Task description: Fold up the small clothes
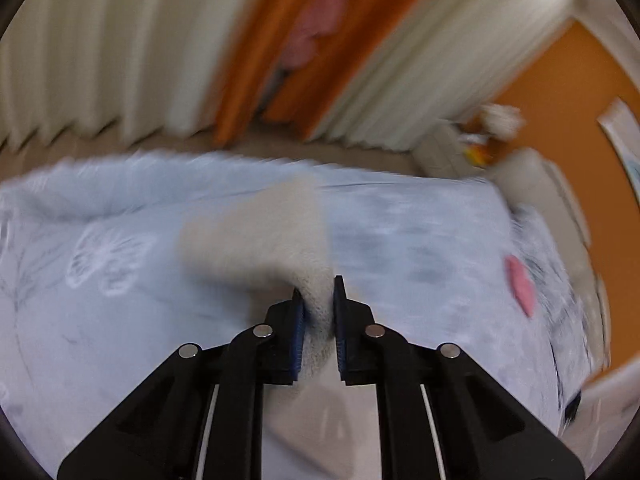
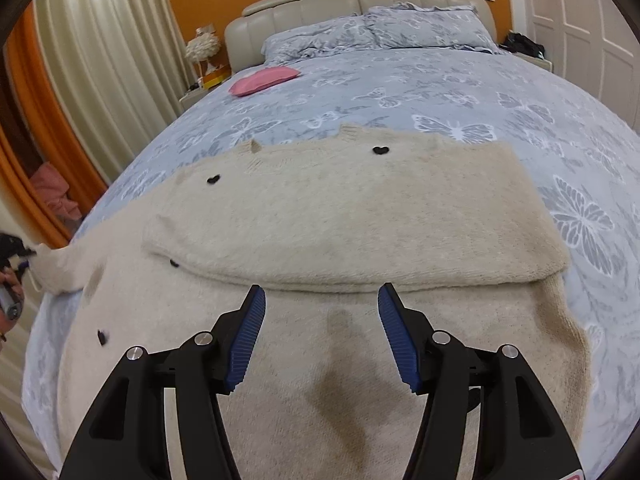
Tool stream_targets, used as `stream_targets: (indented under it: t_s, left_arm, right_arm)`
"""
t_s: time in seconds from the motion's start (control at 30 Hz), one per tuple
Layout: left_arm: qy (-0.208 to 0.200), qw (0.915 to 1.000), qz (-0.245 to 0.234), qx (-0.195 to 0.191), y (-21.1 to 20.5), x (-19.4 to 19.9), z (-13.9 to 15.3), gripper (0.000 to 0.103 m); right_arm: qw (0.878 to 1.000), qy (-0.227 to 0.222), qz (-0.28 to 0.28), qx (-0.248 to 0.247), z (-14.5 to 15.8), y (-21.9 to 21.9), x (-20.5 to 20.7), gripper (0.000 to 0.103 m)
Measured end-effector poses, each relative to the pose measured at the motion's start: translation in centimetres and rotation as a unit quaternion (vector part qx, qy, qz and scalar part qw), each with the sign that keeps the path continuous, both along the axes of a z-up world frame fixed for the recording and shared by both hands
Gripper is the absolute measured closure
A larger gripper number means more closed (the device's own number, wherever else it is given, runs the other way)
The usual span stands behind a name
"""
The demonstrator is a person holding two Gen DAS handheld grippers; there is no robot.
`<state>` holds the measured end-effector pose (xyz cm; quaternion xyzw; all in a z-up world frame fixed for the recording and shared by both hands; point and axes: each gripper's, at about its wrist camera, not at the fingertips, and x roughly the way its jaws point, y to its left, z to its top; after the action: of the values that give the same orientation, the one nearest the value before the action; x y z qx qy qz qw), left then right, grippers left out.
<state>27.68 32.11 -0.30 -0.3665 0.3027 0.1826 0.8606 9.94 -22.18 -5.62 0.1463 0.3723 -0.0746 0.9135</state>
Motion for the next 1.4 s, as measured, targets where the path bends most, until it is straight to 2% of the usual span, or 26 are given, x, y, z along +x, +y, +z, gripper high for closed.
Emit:
stream_targets:
  t_s: [0.07,0.13,0.2,0.23,0.27,0.33,0.37,0.47,0.5,0.53,0.57,0.6,0.67,0.7,0.73,0.83,0.87,0.97,1.1,1.2,1.27,1.3,1.33,1.37,1.4]
  left_arm:
    - [-0.043,0.9969,-0.059,0.029,-5.1,0.3,4.3,0.092]
    - [-0.083,0.9888,-0.113,0.05,-10.2,-0.4,7.9,0.092]
    - [-0.129,0.9743,-0.177,0.055,-16.3,-1.5,11.1,0.091]
    - [-0.146,0.9643,-0.215,0.053,-20.0,-2.3,12.3,0.091]
    - [-0.155,0.9573,-0.24,0.045,-22.5,-3.0,12.6,0.091]
    - [-0.155,0.9452,-0.286,0.027,-27.5,-4.2,12.0,0.089]
    - [-0.139,0.9376,-0.318,0.021,-30.9,-4.9,10.6,0.088]
    - [-0.078,0.933,-0.348,0.052,-36.6,-6.7,5.9,0.087]
    - [-0.05,0.9323,-0.354,0.056,-38.0,-7.4,3.7,0.083]
    - [-0.016,0.9328,-0.358,0.04,-38.7,-8.2,0.7,0.077]
    - [0.001,0.9347,-0.355,0.025,-38.3,-8.9,-1.2,0.06]
    - [0.02,0.9403,-0.34,0.008,-37.7,-9.9,-3.0,0.045]
    - [0.022,0.9498,-0.312,-0.006,-35.3,-11.6,-4.5,0.038]
    - [0.017,0.9548,-0.297,-0.005,-34.3,-12.1,-4.5,0.03]
    - [0.016,0.9607,-0.277,-0.005,-33.0,-11.9,-4.2,0.026]
    - [-0.014,0.9674,-0.252,-0.022,-29.7,-11.3,-2.9,0.021]
    - [-0.028,0.9703,-0.239,-0.02,-28.7,-11.1,-2.5,0.013]
    - [-0.025,0.9751,-0.22,-0.012,-26.1,-9.4,-2.7,0.012]
    - [-0.014,0.9824,-0.181,-0.043,-23.6,-8.4,-4.3,0.012]
    - [-0.002,0.9835,-0.171,-0.06,-22.4,-8.0,-5.4,0.012]
    - [-0.001,0.9832,-0.168,-0.071,-21.7,-7.8,-5.6,0.012]
    - [-0.002,0.9828,-0.168,-0.077,-21.5,-7.9,-5.6,0.012]
    - [-0.003,0.9826,-0.167,-0.081,-21.3,-7.7,-5.7,0.012]
    - [-0.004,0.9823,-0.166,-0.086,-21.1,-7.6,-5.8,0.012]
    - [-0.005,0.9817,-0.167,-0.091,-20.9,-7.4,-5.9,0.012]
  right_arm:
    - [1.0,-0.006,-0.005,0.005,0.3,-0.5,-0.2,0.045]
    - [1.0,-0.012,-0.012,0.01,0.7,-1.1,-0.5,0.045]
    - [0.999,-0.021,-0.022,0.016,1.2,-1.9,-0.8,0.045]
    - [0.999,-0.023,-0.025,0.018,1.3,-2.2,-0.8,0.045]
    - [0.999,-0.026,-0.032,0.022,1.5,-2.7,-1.0,0.045]
    - [0.998,-0.029,-0.041,0.028,1.8,-3.6,-1.2,0.043]
    - [0.998,-0.03,-0.05,0.033,2.0,-4.3,-1.3,0.042]
    - [0.996,-0.028,-0.067,0.044,2.1,-6.0,-1.4,0.039]
    - [0.996,-0.025,-0.072,0.048,2.0,-6.5,-1.4,0.039]
    - [0.996,-0.022,-0.074,0.052,1.9,-6.8,-1.4,0.039]
    - [0.995,-0.015,-0.077,0.062,1.7,-7.5,-1.3,0.039]
    - [0.995,-0.012,-0.078,0.067,1.6,-7.8,-1.3,0.038]
    - [0.994,0.0,-0.076,0.085,1.1,-8.6,-1.0,0.037]
    - [0.993,0.004,-0.073,0.093,0.9,-8.8,-0.9,0.037]
    - [0.992,0.007,-0.069,0.101,0.7,-8.9,-0.7,0.037]
    - [0.992,0.013,-0.043,0.118,0.5,-7.9,0.2,0.036]
    - [0.992,0.017,-0.029,0.123,0.6,-7.3,0.6,0.036]
    - [0.992,0.011,0.006,0.127,1.5,-4.9,1.6,0.03]
    - [0.995,0.01,0.072,0.068,3.0,1.6,5.3,0.029]
    - [0.994,0.038,0.102,0.025,2.6,5.8,9.7,0.029]
    - [0.991,0.074,0.108,-0.019,1.3,8.0,12.7,0.029]
    - [0.989,0.091,0.105,-0.039,0.5,8.7,13.7,0.033]
    - [0.987,0.108,0.101,-0.055,-0.6,9.2,14.7,0.046]
    - [0.986,0.117,0.1,-0.06,-1.0,9.2,15.0,0.094]
    - [0.987,0.117,0.098,-0.054,-0.8,8.9,15.1,0.095]
